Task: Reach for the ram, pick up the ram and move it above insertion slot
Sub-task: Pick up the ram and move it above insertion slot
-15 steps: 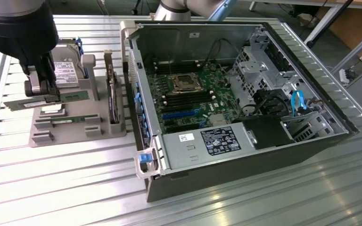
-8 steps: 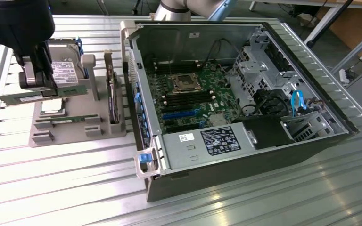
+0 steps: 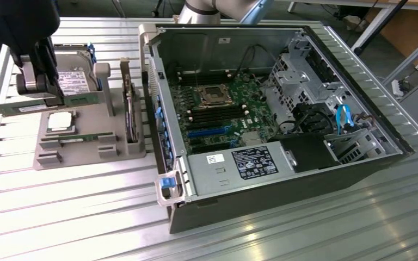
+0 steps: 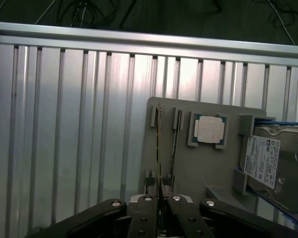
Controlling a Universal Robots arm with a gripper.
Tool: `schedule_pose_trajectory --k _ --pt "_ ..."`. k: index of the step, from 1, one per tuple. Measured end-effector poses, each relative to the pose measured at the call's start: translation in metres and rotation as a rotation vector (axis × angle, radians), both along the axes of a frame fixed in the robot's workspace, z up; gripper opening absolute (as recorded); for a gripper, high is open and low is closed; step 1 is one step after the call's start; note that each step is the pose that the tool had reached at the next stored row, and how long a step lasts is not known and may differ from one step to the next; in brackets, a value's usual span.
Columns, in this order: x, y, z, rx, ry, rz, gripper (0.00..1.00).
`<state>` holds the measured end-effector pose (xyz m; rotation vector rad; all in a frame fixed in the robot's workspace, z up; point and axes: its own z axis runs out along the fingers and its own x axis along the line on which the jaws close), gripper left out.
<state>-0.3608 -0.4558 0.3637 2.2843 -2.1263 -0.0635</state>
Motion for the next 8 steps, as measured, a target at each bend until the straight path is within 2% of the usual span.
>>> schedule_pose_trajectory --k 8 --pt "0.0 0.0 0.0115 0.0001 0.0 0.0 0.14"
